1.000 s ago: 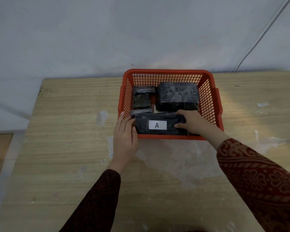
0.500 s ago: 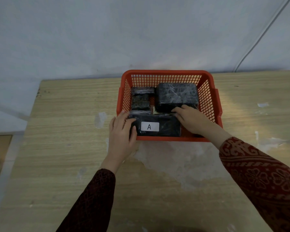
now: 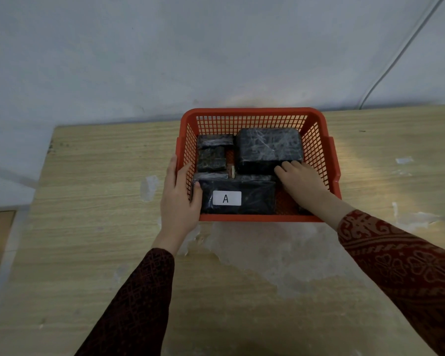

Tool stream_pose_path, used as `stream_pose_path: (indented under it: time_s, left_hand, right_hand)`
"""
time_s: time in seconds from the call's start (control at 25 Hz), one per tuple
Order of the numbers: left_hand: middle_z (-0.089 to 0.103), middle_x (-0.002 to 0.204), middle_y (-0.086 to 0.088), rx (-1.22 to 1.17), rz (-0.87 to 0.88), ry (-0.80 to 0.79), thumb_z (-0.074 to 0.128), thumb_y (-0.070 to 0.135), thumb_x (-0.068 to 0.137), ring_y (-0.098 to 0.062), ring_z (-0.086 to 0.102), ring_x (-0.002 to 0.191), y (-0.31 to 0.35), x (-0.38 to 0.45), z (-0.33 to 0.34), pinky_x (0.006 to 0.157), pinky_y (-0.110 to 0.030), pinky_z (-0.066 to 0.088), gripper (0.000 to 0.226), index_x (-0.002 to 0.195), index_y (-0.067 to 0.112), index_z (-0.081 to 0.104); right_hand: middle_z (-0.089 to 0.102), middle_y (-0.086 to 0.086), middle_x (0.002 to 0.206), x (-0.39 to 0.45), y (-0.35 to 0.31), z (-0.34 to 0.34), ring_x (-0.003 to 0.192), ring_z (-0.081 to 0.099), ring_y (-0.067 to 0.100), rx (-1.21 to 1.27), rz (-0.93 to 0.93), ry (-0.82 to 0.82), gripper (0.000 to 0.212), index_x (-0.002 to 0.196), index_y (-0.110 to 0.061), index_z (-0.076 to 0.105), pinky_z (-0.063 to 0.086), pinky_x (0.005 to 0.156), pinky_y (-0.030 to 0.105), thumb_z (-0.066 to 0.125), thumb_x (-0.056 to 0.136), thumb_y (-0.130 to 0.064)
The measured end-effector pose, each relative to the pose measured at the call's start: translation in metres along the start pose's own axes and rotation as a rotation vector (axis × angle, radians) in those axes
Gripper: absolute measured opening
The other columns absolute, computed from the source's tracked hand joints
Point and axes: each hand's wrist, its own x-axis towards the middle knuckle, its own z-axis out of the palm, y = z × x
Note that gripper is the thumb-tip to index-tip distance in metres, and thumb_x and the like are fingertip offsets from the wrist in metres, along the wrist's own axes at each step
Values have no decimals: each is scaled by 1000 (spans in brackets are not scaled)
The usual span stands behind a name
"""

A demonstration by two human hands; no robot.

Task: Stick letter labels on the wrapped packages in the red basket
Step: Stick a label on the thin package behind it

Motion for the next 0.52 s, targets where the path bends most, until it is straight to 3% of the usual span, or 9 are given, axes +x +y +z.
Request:
stream_pose_path:
  time_s: [0.16,0.4,0.52]
  left_hand:
    - [21,159,-4,2,-1,-3,50,19,96,-17,30,143,2,0,-1,102,-14,29,41,136,12,47]
    - [22,159,-5,3,3,-8,51,19,95,-17,29,143,1,-1,-1,99,4,18,40,134,11,49]
    - [21,159,-5,8,13,-9,50,19,96,-18,29,143,0,-1,-1,105,-10,26,39,134,9,49]
  right_hand:
    - [69,12,73,-1,5,-2,66,68,28,-10,-50,-3,22,83,-5,66,54,57,34,78,65,-3]
    - [70,11,101,-4,13,-2,101,63,29,93,-28,-15,23,111,-8,59,47,88,38,57,88,-10]
    - [67,9,111,-3,16,1,104,61,27,234,9,34,23,116,-12,54,44,85,35,48,94,-14]
